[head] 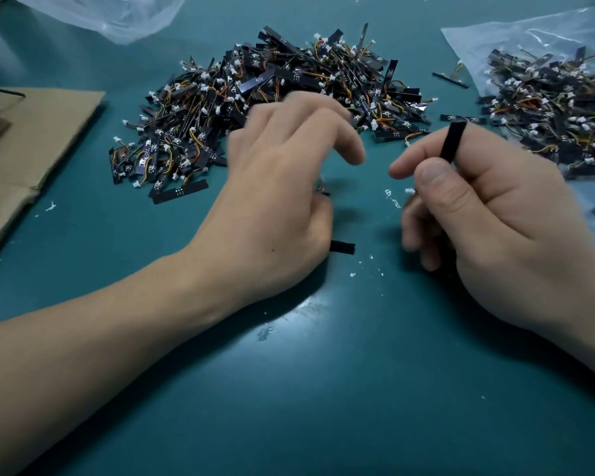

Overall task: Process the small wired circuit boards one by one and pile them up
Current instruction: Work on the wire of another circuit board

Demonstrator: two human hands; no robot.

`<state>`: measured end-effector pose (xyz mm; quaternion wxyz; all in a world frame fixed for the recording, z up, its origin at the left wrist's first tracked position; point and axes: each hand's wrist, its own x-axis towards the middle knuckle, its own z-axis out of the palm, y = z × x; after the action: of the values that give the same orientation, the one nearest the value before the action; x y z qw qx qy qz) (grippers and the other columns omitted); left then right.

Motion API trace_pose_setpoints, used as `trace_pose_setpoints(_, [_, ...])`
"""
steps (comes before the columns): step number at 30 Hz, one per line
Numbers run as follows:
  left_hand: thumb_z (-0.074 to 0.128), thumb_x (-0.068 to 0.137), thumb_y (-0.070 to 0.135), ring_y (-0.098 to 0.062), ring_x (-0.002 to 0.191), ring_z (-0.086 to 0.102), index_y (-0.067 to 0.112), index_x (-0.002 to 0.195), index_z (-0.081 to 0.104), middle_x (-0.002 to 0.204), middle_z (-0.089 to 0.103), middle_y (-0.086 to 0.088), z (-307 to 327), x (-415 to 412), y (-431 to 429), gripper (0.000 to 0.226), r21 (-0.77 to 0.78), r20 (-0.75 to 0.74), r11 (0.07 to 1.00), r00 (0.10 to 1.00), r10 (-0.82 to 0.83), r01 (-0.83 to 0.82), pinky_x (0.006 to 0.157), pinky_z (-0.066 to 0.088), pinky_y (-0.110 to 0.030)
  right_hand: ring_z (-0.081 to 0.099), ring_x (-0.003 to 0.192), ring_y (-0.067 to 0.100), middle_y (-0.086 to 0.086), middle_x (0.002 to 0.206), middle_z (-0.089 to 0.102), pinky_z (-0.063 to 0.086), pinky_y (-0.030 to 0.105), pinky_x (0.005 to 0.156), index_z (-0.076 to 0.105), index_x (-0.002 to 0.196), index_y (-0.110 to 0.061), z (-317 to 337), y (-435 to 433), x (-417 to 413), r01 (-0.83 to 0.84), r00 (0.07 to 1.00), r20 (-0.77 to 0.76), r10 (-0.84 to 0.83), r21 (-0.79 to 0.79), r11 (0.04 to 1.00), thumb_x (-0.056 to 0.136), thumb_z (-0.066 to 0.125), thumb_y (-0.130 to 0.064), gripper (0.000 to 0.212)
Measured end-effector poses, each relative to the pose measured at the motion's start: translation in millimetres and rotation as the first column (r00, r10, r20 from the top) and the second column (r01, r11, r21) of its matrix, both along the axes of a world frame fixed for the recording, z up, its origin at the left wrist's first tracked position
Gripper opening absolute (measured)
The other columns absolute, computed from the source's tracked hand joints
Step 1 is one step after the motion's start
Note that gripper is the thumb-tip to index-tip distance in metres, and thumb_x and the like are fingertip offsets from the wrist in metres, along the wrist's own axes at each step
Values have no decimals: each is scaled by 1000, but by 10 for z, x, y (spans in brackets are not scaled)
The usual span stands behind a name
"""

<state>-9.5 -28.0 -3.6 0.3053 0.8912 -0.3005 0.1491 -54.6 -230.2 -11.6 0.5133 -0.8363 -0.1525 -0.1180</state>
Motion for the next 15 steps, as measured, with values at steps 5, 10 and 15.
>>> trace_pose_setpoints(5, [46,68,-4,-23,93,60,17,84,69,94,68,2,-16,-21,-2,35,130,-72,931,940,-335,342,80,51,-41,56,45,21,-1,61,60,42,21,48,62,101,-20,18,10,-1,34,999,39,-35,27,999,106,45,-32,22])
trace_pose_setpoints(10, [45,68,-4,-20,91,59,23,81,70,92,67,5,-22,23,2,39,60,-127,975,971,-203,212,81,48,-36,59,48,19,-1,61,61,40,16,51,64,97,-19,33,17,-13,48,998,38,-47,-40,998,106,49,-26,19])
trace_pose_setpoints(15, [42,73,0,-26,105,58,30,94,69,106,69,5,-29,81,25,46,116,-105,993,993,48,-36,95,46,-49,63,59,18,-8,75,68,43,15,55,66,99,-29,13,22,1,70,998,3,-70,-148,987,101,56,-30,11])
